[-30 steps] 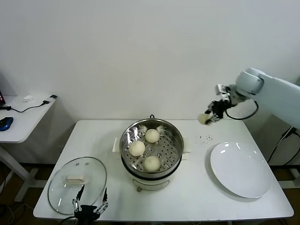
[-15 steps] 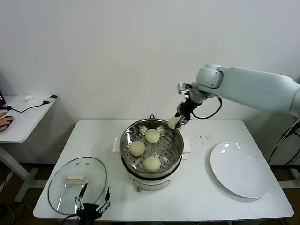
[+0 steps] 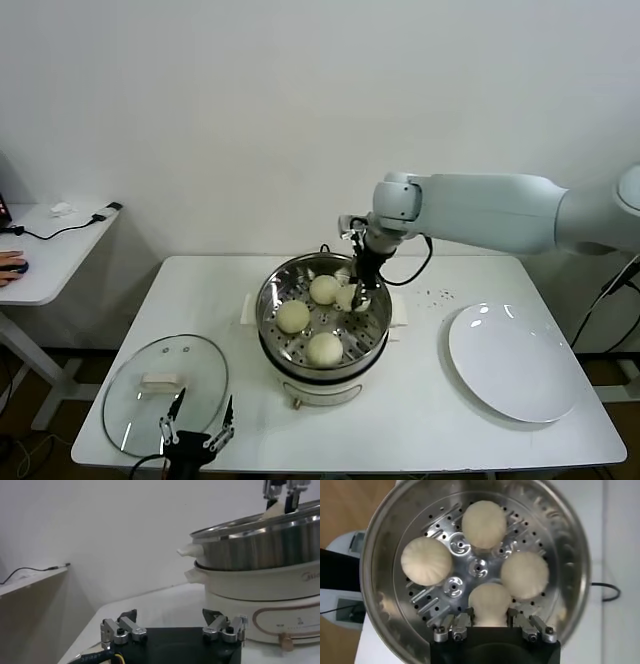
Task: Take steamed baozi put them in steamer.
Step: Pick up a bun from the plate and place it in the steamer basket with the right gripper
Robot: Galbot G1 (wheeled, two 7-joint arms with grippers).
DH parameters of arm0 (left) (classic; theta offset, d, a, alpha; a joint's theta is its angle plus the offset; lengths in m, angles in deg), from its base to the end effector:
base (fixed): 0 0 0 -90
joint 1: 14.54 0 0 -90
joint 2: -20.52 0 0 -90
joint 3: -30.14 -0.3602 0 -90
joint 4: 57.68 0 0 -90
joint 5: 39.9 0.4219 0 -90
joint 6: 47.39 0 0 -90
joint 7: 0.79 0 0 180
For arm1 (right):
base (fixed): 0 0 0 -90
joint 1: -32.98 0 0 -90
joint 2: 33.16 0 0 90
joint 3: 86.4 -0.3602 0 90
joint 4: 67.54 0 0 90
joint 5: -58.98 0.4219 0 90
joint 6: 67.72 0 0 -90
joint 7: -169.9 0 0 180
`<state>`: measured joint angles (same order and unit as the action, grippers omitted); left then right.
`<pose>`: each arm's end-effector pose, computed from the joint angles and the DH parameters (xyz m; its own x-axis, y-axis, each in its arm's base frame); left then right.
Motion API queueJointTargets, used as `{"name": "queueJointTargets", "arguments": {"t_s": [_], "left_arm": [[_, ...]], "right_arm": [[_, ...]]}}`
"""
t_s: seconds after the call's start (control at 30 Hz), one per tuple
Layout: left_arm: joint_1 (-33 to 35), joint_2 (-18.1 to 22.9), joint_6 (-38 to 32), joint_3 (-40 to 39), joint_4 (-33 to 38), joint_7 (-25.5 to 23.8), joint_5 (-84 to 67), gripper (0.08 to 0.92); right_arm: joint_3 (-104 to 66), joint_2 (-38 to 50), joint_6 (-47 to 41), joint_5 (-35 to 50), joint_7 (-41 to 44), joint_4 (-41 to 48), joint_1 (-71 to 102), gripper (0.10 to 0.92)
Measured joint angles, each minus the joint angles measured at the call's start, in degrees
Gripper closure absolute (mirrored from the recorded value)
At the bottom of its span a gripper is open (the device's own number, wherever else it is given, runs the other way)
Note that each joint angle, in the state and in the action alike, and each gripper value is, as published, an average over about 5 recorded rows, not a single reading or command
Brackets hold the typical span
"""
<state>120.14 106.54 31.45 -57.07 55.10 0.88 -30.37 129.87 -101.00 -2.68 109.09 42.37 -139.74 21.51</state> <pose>0.1391 0.0326 -0.4119 -0.9831 0.0019 0.1828 0.0467 0.9694 0.2409 0.6110 0.1154 -0.1185 -0.0036 -0.2028 0.9792 -0.9946 -0.1010 -0.0246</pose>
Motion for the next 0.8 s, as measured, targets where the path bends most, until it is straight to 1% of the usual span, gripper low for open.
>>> {"name": "queueJointTargets", "arguments": {"t_s": [0.17, 0.23, 0.33, 0.6, 0.7, 0.8], "left_arm": [[-0.2, 0.0, 0.1, 0.0, -0.2, 0.0, 0.0, 0.177], [-0.3, -0.1, 0.1, 0.0, -0.3, -0.1, 0.0, 0.177], [-0.4, -0.1, 0.1, 0.0, -0.3, -0.1, 0.0, 0.177], [-0.5, -0.1, 0.1, -0.1, -0.4, -0.1, 0.2, 0.177], [-0.5, -0.1, 0.1, -0.1, -0.4, -0.1, 0.3, 0.177], [-0.5, -0.1, 0.1, -0.1, -0.3, -0.1, 0.3, 0.177]], "right_arm": [[1.3, -0.2, -0.1, -0.3, -0.2, -0.6, 0.5, 0.554], [1.6, -0.1, -0.1, -0.6, -0.3, -0.8, 0.7, 0.536], [1.8, 0.1, -0.1, -1.2, -0.5, -0.9, 0.9, 0.468], [1.6, 0.8, 0.0, -2.0, -0.4, -1.2, 0.8, 0.257], [1.3, 1.1, 0.1, -2.2, -0.2, -1.4, 0.5, 0.212], [0.9, 1.5, 0.3, -2.4, 0.0, -1.9, 0.1, 0.204]]}}
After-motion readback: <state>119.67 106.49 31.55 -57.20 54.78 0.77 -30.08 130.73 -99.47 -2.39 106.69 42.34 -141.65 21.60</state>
